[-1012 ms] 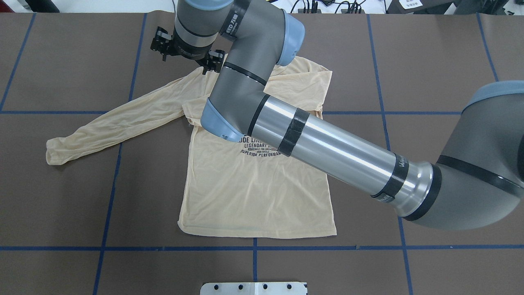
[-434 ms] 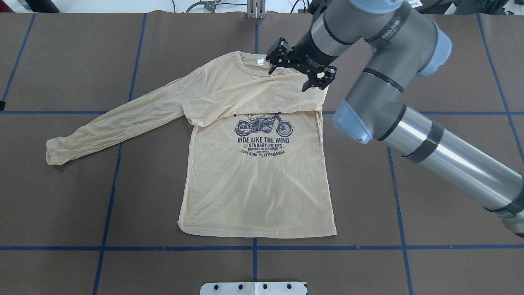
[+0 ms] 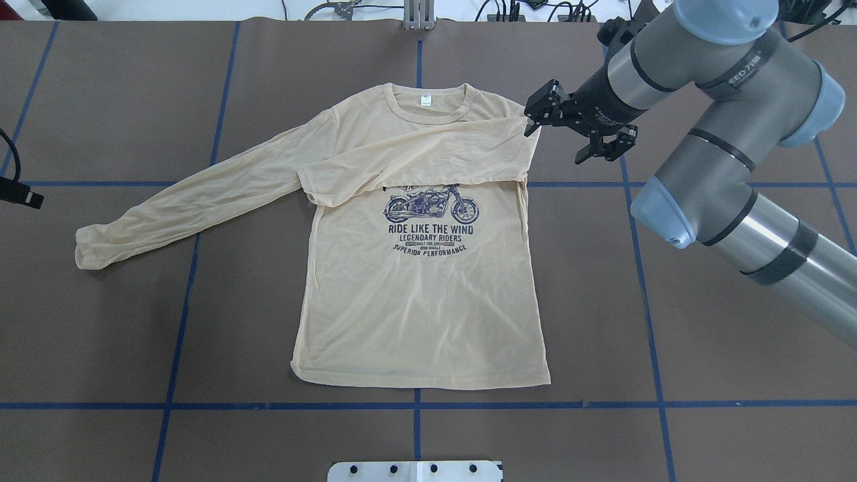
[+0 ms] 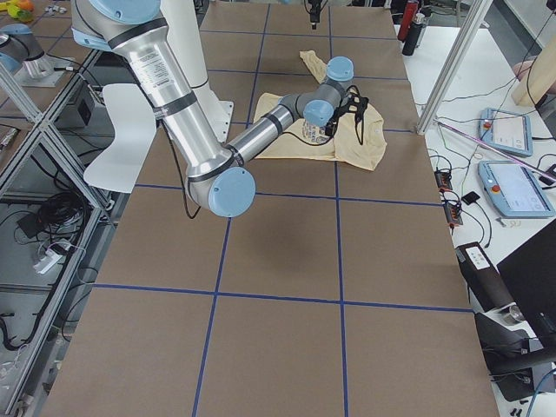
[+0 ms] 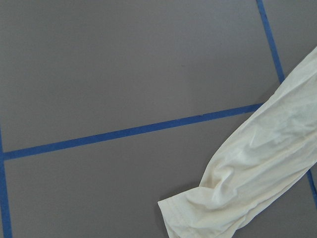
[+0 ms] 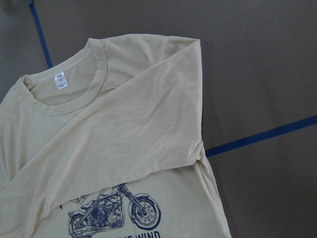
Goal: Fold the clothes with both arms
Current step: 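Release the sleeve near the collar and raise the right gripper away, then lower the left gripper to the other sleeve cuff and grasp it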
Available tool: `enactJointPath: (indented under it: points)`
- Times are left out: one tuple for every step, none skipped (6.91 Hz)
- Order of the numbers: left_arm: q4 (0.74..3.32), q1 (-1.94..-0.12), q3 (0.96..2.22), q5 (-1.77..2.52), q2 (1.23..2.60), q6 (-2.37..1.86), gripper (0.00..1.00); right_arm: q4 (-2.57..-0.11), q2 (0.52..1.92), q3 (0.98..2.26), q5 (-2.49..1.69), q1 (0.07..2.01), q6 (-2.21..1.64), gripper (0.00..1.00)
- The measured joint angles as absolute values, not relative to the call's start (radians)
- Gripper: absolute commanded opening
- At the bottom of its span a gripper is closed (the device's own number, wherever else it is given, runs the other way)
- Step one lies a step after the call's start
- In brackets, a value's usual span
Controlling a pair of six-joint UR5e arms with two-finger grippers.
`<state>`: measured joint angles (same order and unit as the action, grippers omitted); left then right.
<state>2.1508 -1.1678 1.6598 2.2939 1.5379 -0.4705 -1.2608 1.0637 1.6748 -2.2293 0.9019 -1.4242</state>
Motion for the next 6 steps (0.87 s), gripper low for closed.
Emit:
enactJointPath:
  points:
    - [2.251, -1.147, 1.586, 2.288, 1.539, -0.475, 0.89, -1.260, 1.088, 1.685, -2.226, 0.909, -1.419, 0.96]
    - [2.314, -1.133, 1.533, 2.288, 1.544, -0.478, 0.87, -1.258, 1.101, 1.691, -2.221, 0.913, -1.417, 0.96]
    - [2.336, -1.118, 1.503, 2.290, 1.554, -0.483, 0.86, -1.257, 1.107, 1.696, -2.217, 0.913, -1.416, 0.96]
    - [2.345, -1.094, 1.480, 2.292, 1.567, -0.506, 0.86, -1.257, 1.113, 1.700, -2.215, 0.914, -1.416, 0.96]
    - [2.348, -1.070, 1.467, 2.293, 1.574, -0.535, 0.83, -1.256, 1.120, 1.703, -2.212, 0.914, -1.416, 0.96]
    - [2.349, -1.057, 1.453, 2.293, 1.579, -0.548, 0.81, -1.256, 1.124, 1.703, -2.208, 0.913, -1.416, 0.97]
